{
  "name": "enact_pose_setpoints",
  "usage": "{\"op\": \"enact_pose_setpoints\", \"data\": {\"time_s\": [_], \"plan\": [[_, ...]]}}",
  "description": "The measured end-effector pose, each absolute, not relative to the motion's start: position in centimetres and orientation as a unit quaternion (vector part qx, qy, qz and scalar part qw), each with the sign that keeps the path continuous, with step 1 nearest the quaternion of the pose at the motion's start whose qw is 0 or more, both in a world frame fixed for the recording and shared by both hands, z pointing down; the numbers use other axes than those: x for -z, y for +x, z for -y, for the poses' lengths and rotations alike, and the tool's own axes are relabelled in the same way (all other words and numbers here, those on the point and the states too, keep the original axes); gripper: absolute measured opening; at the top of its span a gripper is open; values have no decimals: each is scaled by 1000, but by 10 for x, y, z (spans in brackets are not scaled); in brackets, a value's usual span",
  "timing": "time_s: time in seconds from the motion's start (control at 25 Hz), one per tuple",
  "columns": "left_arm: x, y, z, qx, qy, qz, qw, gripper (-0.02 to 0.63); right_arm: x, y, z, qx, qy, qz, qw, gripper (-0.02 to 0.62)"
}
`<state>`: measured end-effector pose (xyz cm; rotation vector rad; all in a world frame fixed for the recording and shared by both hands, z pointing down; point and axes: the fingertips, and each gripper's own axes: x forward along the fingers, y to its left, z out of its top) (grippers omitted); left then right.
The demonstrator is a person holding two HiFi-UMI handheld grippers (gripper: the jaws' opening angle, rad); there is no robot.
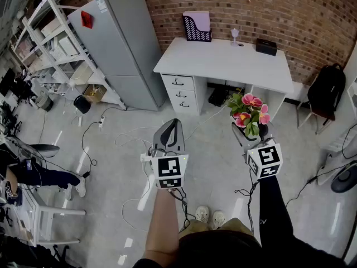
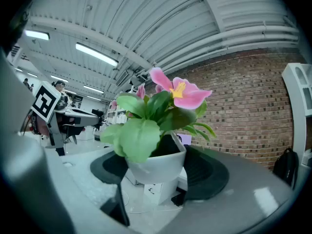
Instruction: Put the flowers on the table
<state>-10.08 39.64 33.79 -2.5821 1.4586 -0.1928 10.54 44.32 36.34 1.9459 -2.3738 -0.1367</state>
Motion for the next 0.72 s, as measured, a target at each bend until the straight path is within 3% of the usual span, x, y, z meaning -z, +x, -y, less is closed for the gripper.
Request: {"op": "enact_pose_setpoints", "data": {"time_s": [0.72], "plan": [[-342,-96,-426,75,-855,-504,97,8,-365,103,-457,51,590,806,20,344]]}}
